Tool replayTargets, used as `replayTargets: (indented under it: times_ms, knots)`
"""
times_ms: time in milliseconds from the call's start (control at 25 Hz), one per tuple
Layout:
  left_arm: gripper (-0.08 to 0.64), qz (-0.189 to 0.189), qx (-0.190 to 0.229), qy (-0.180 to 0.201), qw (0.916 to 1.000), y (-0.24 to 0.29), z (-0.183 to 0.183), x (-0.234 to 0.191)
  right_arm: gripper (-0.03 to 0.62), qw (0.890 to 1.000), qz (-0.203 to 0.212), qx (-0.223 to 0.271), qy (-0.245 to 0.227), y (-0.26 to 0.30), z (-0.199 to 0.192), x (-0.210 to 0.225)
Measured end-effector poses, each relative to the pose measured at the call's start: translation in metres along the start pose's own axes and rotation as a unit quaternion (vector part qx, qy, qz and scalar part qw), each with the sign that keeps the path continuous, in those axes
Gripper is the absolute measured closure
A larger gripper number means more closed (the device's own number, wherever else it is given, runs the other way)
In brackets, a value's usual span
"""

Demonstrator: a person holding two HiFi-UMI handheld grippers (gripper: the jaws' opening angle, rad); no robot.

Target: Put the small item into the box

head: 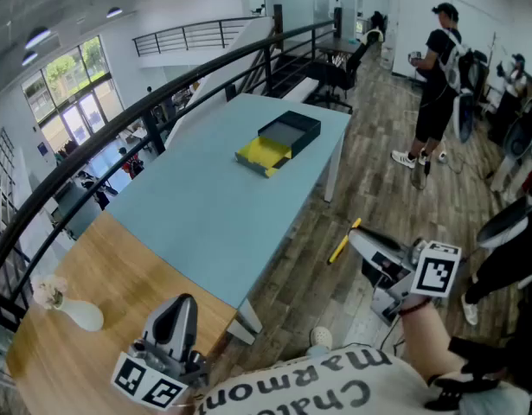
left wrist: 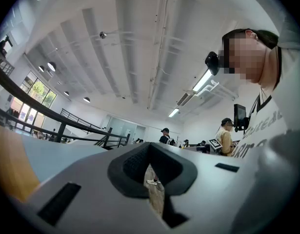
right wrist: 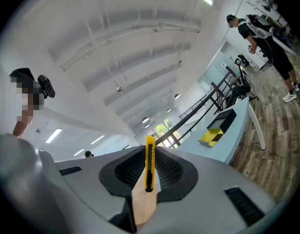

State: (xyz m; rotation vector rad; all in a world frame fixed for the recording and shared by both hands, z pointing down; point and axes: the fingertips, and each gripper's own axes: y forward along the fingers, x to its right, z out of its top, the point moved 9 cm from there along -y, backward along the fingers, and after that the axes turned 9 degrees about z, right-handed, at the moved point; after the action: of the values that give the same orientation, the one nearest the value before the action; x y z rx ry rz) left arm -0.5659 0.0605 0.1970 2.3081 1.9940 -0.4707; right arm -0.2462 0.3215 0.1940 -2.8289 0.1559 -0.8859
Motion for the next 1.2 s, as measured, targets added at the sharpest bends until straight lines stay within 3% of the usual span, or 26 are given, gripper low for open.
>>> replayTargets:
  times_ms: [680,1200]
  knots:
    - [0.558,0.002,-0.020,0.004,0.9998,0.066,-0.005,0.007,0.512,0.999,-0.028,-0.042,0.012,0.019,0.015,0.057]
    - [0.558,0.016,-0.062,-0.024,0.9977,0.176,-0.057,0.014,0.512,0.995,-0.035,-0.085,0.041,0.028,0.020,0.155]
